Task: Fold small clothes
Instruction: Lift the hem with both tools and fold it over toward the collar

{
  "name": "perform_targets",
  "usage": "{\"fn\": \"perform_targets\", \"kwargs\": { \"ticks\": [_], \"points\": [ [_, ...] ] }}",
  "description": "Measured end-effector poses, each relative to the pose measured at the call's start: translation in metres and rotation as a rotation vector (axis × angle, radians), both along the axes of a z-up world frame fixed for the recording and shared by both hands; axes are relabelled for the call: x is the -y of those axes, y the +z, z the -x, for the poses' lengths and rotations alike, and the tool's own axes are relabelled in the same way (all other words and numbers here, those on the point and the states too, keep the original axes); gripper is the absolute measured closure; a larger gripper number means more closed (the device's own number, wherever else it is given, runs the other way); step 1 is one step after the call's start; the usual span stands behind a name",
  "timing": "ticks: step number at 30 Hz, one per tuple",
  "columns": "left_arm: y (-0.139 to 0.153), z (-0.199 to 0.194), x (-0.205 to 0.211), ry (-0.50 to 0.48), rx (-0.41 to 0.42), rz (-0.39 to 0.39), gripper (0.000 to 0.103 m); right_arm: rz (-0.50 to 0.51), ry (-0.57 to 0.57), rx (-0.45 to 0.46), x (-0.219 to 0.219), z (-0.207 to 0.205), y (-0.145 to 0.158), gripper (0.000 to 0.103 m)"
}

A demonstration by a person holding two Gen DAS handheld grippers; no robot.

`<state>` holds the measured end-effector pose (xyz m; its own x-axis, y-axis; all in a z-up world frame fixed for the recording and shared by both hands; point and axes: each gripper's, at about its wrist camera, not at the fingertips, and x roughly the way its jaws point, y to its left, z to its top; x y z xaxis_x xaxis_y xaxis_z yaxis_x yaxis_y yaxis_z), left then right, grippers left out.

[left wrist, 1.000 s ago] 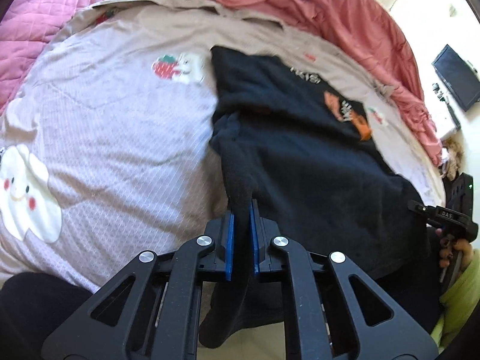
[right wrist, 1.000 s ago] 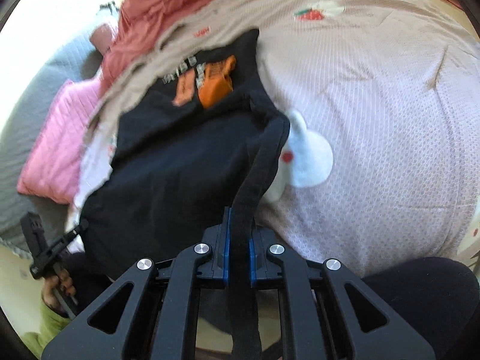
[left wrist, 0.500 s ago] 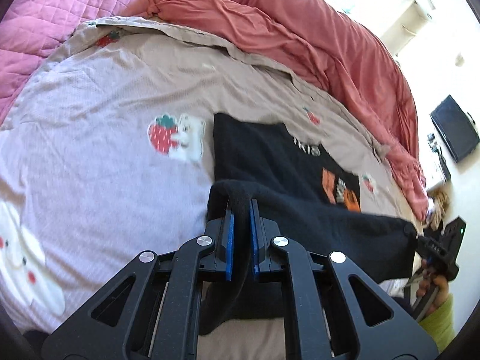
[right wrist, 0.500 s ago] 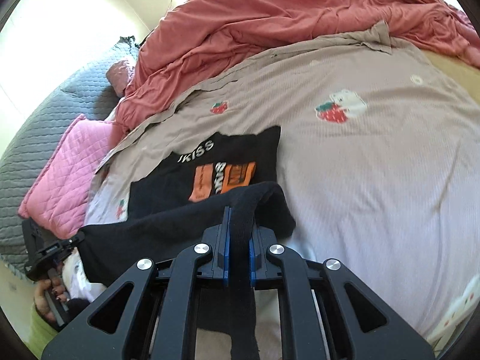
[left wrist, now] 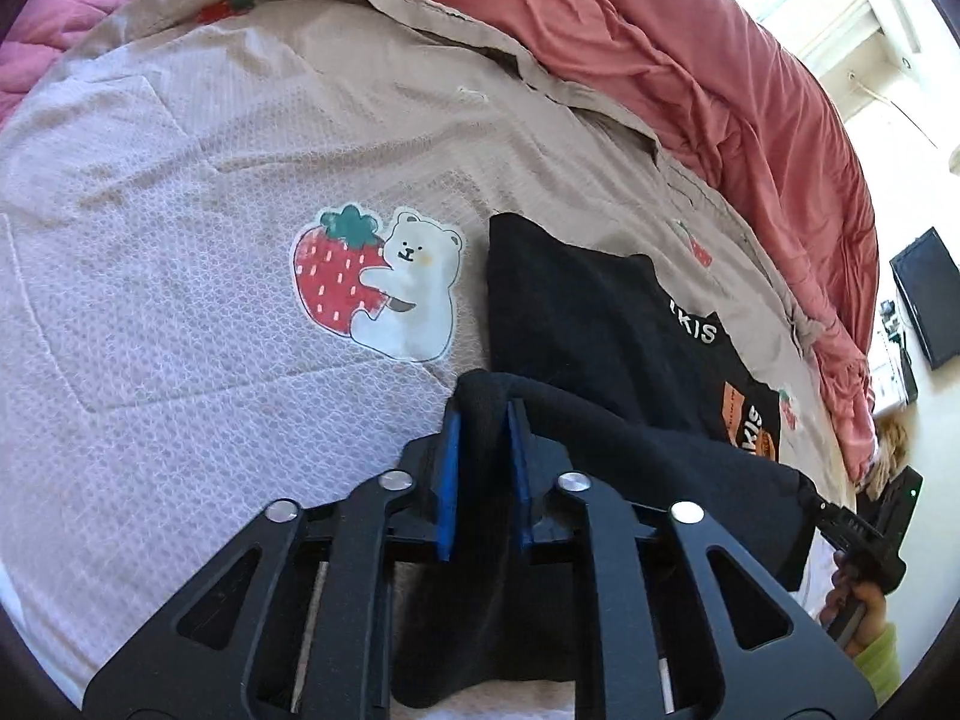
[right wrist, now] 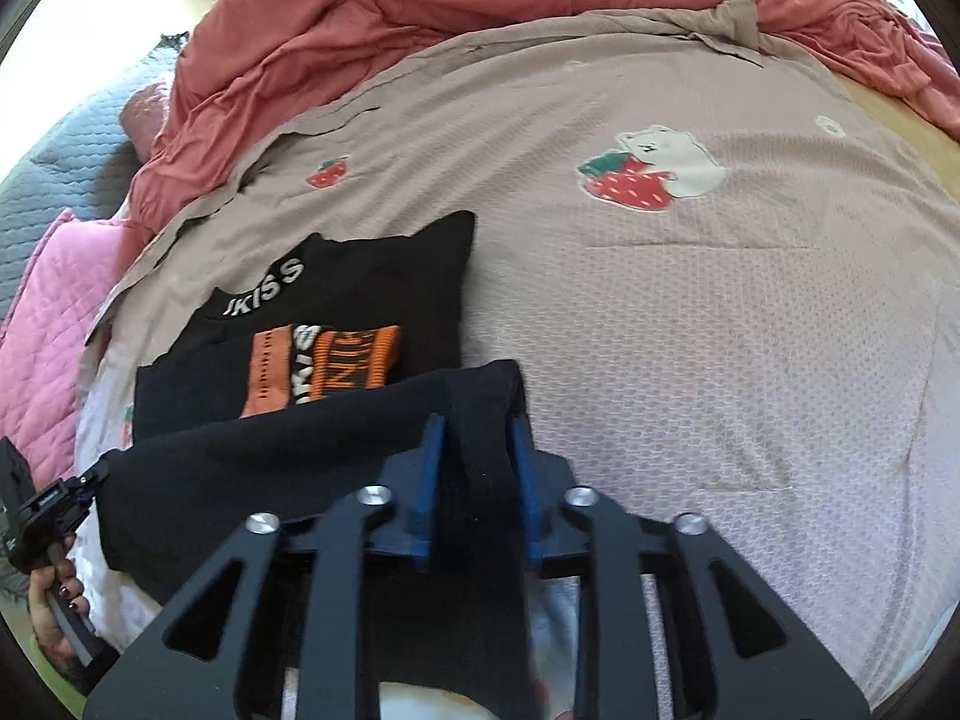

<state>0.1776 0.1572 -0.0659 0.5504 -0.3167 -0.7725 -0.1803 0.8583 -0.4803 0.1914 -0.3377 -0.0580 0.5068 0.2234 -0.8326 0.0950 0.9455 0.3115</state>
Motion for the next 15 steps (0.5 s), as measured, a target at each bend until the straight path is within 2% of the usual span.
{"fn": "perform_targets", "kwargs": {
  "ticks": [1, 3, 5, 7, 8, 10, 12, 15],
  "points": [
    [0.004, 0.0, -0.001, -0.005, 0.006, -0.019, 0.084, 0.009, -0.02, -0.001, 0.003, 0.002, 0.001, 0.053],
    [0.01, -0.001, 0.0, -0.012, 0.014, -0.049, 0.079, -0.016, -0.05, 0.026, 0.011, 0.01, 0.009, 0.052],
    [0.017, 0.002, 0.001, -0.03, 0.026, -0.052, 0.074, -0.031, -0.056, 0.048, 0.014, 0.018, 0.016, 0.046],
    [0.024, 0.008, 0.003, -0.051, 0.034, -0.053, 0.06, -0.023, -0.046, 0.06, 0.014, 0.031, 0.023, 0.041],
    [0.026, 0.013, 0.006, -0.065, 0.033, -0.059, 0.056, -0.027, -0.029, 0.06, 0.011, 0.038, 0.024, 0.038],
    [0.029, 0.023, 0.011, -0.085, 0.021, -0.067, 0.037, -0.031, -0.006, 0.047, 0.006, 0.048, 0.024, 0.035],
    [0.022, 0.029, 0.013, -0.097, -0.018, -0.026, 0.024, -0.047, 0.013, 0.021, 0.0, 0.058, 0.018, 0.035],
    [0.002, 0.033, 0.014, -0.111, -0.104, 0.034, 0.023, -0.065, 0.024, -0.025, -0.005, 0.067, 0.007, 0.032]
  ]
}}
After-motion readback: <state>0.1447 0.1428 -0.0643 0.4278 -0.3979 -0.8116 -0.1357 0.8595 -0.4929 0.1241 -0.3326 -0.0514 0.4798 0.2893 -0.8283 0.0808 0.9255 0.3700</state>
